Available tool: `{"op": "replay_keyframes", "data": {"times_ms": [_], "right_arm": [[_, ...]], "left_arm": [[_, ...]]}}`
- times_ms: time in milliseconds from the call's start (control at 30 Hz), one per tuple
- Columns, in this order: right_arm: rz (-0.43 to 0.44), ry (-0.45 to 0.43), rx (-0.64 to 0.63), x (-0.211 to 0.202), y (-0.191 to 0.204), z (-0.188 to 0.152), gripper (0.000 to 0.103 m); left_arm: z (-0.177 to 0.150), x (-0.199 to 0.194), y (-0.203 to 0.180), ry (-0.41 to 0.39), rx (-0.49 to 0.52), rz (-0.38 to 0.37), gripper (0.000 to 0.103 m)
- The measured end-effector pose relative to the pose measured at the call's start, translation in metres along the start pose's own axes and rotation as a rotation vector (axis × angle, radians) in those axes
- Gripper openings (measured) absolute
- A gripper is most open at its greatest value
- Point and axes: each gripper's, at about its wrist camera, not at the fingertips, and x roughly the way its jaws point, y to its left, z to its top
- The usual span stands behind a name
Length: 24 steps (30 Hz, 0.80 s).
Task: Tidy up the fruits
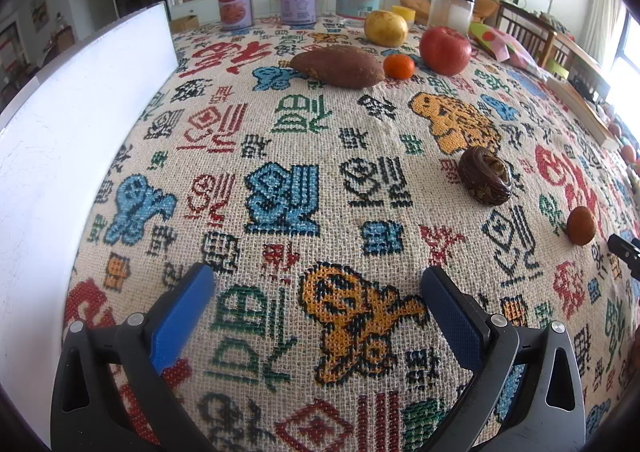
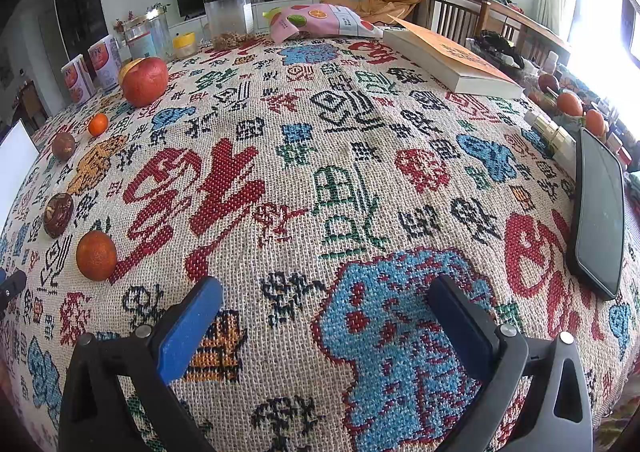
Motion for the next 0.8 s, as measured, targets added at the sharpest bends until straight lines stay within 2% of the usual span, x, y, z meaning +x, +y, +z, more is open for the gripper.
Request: {"op": "replay_keyframes", "data": {"times_ms": [700, 767, 800], "right_arm": [[0.002, -0.001, 0.0, 0.0, 0.0, 0.0, 0.103], [0.002, -0.001, 0.0, 0.0, 0.0, -0.001, 0.103], [0.003, -0.002, 0.0, -0.001, 0.0, -0.001, 0.103]], "left_arm": [[0.0, 0.0, 0.0, 0.0, 0.001, 0.0, 0.102], [0.006, 0.001, 0.001, 0.016, 0.005, -0.025, 0.102], [0.014, 0.002, 0.004, 0.028, -0.009, -0.061, 0.101]]}}
